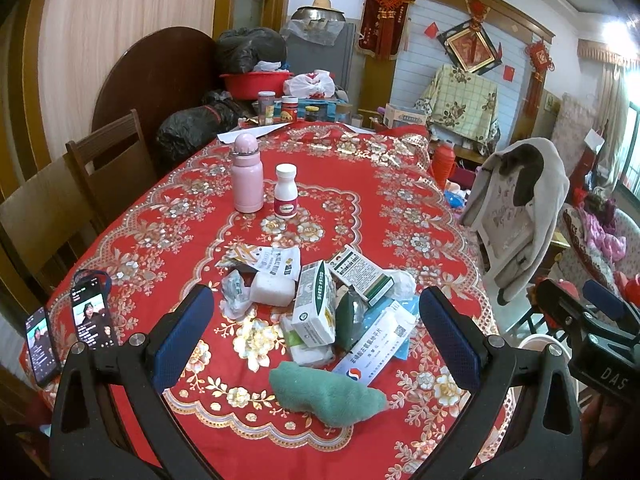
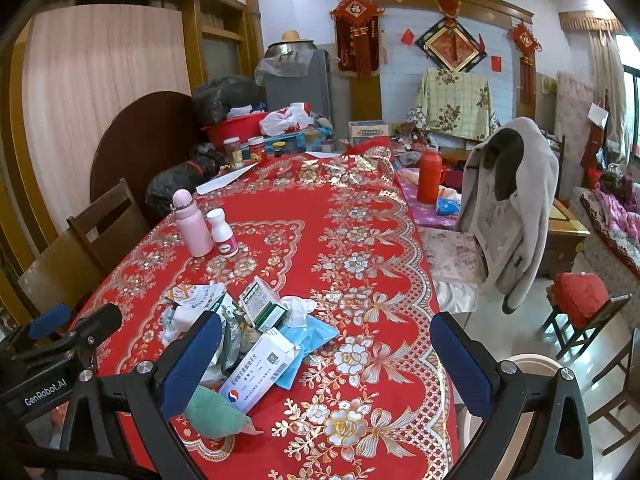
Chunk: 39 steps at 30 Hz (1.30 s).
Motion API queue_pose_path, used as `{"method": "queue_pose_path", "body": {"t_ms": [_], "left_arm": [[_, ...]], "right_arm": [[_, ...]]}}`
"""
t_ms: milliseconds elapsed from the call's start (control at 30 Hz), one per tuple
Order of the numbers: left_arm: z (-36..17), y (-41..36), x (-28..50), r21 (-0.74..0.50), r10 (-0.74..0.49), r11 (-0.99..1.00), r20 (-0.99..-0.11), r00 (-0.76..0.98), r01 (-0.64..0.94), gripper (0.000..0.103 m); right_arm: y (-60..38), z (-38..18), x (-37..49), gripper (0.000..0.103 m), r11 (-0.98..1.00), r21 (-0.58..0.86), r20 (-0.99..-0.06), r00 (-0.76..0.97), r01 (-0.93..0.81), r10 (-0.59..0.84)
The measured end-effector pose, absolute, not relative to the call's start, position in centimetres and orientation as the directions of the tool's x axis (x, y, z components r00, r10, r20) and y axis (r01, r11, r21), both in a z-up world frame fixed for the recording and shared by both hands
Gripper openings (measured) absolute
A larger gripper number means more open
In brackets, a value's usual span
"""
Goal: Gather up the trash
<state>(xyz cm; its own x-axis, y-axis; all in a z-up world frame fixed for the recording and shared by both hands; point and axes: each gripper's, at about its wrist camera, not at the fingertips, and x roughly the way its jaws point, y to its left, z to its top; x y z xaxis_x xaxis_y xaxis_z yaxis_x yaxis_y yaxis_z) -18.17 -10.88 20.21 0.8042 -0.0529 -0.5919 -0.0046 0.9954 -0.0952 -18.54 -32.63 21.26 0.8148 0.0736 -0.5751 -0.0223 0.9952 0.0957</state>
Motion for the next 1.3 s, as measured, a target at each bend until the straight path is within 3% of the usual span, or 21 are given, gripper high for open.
{"method": "queue_pose_path", "body": {"t_ms": [1300], "left_arm": [[18.9,-10.8,-15.7,-0.100,-0.059,0.995,-0.638,0.768,-0.006,0.102]], "right_arm": [[-32.1,19.7,-16.9,0.103,0.996,0.088,-0.618,0.783,-0.020,0.070]]}}
